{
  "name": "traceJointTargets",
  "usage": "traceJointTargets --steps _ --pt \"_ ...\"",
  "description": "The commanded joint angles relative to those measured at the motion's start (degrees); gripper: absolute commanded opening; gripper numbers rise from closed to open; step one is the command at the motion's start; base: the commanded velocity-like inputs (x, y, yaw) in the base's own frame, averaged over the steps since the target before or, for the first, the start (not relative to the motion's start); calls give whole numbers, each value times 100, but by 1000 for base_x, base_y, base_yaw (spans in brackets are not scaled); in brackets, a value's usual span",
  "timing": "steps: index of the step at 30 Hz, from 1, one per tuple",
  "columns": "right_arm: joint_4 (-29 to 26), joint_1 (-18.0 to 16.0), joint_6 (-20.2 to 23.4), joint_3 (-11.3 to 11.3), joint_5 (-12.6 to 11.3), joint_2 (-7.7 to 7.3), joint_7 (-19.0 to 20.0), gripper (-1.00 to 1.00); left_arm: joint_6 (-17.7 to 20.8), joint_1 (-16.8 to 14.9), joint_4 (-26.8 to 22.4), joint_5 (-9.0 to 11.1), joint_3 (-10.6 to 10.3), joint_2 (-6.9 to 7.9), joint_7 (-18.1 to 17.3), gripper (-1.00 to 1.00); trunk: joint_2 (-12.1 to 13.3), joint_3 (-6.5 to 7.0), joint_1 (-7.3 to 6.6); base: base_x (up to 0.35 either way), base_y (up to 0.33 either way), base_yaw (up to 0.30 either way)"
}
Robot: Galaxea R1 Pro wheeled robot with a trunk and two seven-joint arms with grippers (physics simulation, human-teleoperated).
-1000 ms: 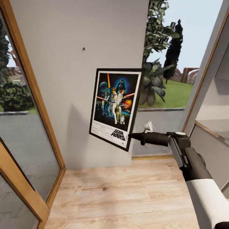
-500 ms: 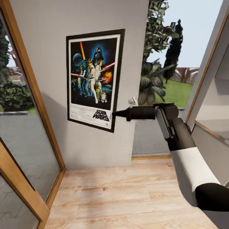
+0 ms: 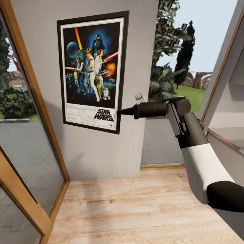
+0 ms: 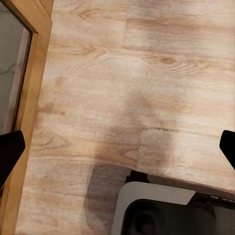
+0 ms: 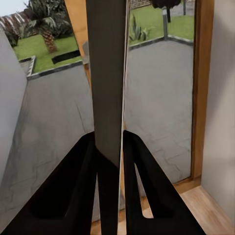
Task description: Pick up the poster from the kitchen countertop and hang it on one of the wall nails in the kitchen.
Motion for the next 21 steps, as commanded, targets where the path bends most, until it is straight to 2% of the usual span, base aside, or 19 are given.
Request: traceJointTargets --steps 1,9,21 --pt "-7 -9 56 9 -51 -6 3 -100 -9 -2 -8 -59 28 -5 -33 100 -12 -12 4 0 0 0" --pt "-93 -12 43 26 -51 -22 280 -100 -9 -2 -8 -60 29 -4 -33 100 -12 -12 4 0 0 0" --pt "-104 -12 29 53 -59 -26 353 -100 -9 -2 -8 -65 29 -5 -33 100 -12 -12 4 0 0 0"
